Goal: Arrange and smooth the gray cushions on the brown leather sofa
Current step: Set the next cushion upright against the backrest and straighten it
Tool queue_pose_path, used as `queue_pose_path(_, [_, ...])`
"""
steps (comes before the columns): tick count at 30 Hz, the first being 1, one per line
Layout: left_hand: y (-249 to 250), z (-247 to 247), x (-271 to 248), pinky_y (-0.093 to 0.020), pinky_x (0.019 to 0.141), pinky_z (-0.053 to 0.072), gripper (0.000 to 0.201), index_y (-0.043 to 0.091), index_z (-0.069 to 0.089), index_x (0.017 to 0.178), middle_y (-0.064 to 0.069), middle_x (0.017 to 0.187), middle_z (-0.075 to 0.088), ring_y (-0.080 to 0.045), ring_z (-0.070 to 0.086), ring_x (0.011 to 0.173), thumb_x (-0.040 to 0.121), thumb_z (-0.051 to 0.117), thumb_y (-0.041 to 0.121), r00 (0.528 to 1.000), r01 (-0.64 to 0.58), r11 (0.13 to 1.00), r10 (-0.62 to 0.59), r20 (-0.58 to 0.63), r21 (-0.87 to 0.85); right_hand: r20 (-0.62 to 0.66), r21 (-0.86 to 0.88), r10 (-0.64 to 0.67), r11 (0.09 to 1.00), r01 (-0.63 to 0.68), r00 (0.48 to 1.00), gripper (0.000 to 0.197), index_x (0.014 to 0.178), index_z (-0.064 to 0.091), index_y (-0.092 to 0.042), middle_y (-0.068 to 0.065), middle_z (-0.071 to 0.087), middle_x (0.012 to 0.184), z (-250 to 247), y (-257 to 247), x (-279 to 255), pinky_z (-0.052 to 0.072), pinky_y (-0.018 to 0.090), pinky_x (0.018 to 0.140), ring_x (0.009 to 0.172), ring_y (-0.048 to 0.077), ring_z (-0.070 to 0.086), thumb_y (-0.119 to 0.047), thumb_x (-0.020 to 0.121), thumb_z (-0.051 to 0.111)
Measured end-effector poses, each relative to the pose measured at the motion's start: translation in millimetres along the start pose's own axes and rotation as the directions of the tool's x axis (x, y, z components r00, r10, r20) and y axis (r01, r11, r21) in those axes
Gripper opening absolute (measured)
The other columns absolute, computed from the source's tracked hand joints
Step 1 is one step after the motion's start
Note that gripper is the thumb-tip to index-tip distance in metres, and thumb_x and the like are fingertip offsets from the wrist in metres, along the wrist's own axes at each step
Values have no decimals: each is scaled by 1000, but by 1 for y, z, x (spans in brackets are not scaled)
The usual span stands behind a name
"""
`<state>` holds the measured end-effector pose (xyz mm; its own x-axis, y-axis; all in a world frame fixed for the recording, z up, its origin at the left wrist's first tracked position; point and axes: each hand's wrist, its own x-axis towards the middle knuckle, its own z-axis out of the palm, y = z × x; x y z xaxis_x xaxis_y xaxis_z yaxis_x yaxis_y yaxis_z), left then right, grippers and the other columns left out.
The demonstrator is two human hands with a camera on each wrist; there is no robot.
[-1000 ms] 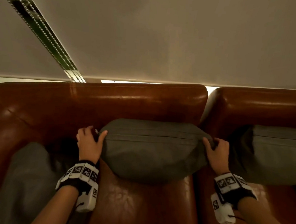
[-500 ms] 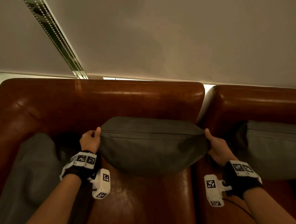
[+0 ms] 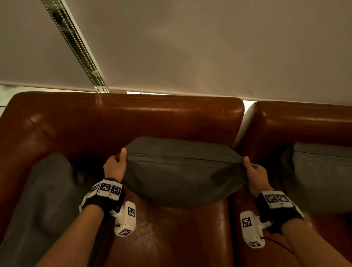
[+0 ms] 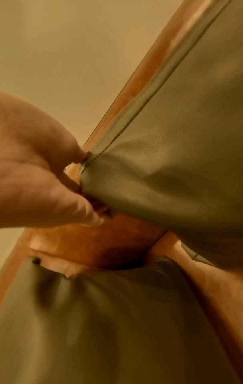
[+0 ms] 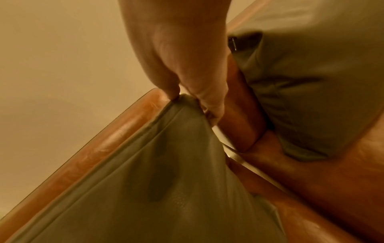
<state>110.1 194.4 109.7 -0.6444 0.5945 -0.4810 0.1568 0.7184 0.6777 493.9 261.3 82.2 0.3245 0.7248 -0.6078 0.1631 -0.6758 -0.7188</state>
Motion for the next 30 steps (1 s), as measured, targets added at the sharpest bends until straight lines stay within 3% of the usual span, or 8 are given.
queue_pose_path(6, [-1, -3, 2, -39, 83, 42, 43, 17, 56, 66, -9, 76, 59, -26, 56, 86, 96, 43, 44, 996, -80, 979, 72, -53, -186, 1, 70, -176, 982, 176, 984, 33, 81, 63, -11, 17, 65, 98, 0, -31, -15, 51, 44, 91, 96, 30, 62, -36, 97, 49])
queue_pose_path(10, [-24, -2, 10, -48, 97, 46, 51, 11, 65, 97, -16, 103, 66, -33, 60, 100, 91, 43, 57, 1000, -5, 987, 10, 28, -163, 178, 168, -122, 981, 92, 976, 33, 106, 62, -8, 10, 66, 106, -6, -14, -15, 51, 37, 92, 99, 24, 64, -36, 89, 59])
queue_pose_path(12, [-35, -4, 9, -50, 100, 45, 50, 9, 62, 114, -15, 112, 65, -32, 60, 107, 90, 51, 52, 999, -9, 987, 15, 35, -158, 139, 122, -54, 992, 37, 989, 32, 104, 62, -5, 11, 67, 102, -8, 8, -14, 53, 36, 86, 95, 24, 65, -31, 86, 65])
queue_pose_path(16, [-31, -7, -3, -36, 85, 45, 37, 0, 66, 98, -11, 90, 62, -23, 56, 88, 91, 57, 35, 993, -61, 993, 50, -103, -105, -21, 35, -102, 994, 102, 995, 21, 85, 64, -12, 1, 60, 73, -11, 26, -15, 47, 21, 54, 54, 4, 59, -33, 85, 67])
queue_pose_path(20, [-11, -11, 1, -33, 68, 37, 36, 1, 63, 81, -16, 75, 57, -22, 50, 73, 97, 49, 31, 981, -115, 975, 82, -173, -190, 4, 140, -200, 970, 197, 980, 15, 82, 66, -15, 6, 68, 90, -9, 7, -13, 55, 30, 77, 80, 16, 66, -29, 89, 63])
queue_pose_path(25, [-32, -4, 1, -40, 92, 49, 40, 10, 53, 121, -10, 104, 61, -24, 59, 97, 91, 58, 36, 984, -31, 941, -30, -174, -337, -31, 93, -112, 989, 114, 993, 31, 97, 67, -5, 12, 69, 95, -7, 19, 0, 56, 35, 82, 86, 22, 66, -34, 87, 65])
queue_pose_path(27, [-43, 1, -9, -42, 93, 48, 45, 10, 45, 125, -11, 109, 58, -28, 59, 103, 89, 62, 31, 987, 0, 912, -66, -147, -410, -106, 84, -77, 993, 86, 991, 39, 94, 68, -6, 13, 68, 89, -7, 28, 4, 55, 35, 72, 74, 17, 66, -42, 80, 71])
queue_pose_path(30, [-48, 7, -24, -36, 92, 43, 37, 1, 58, 118, -18, 113, 63, -32, 58, 109, 90, 61, 25, 981, -159, 970, 135, -137, -184, -180, 115, -28, 992, 50, 983, 35, 84, 68, -5, 7, 59, 70, -4, 28, -2, 46, 30, 60, 59, 17, 54, -40, 80, 72])
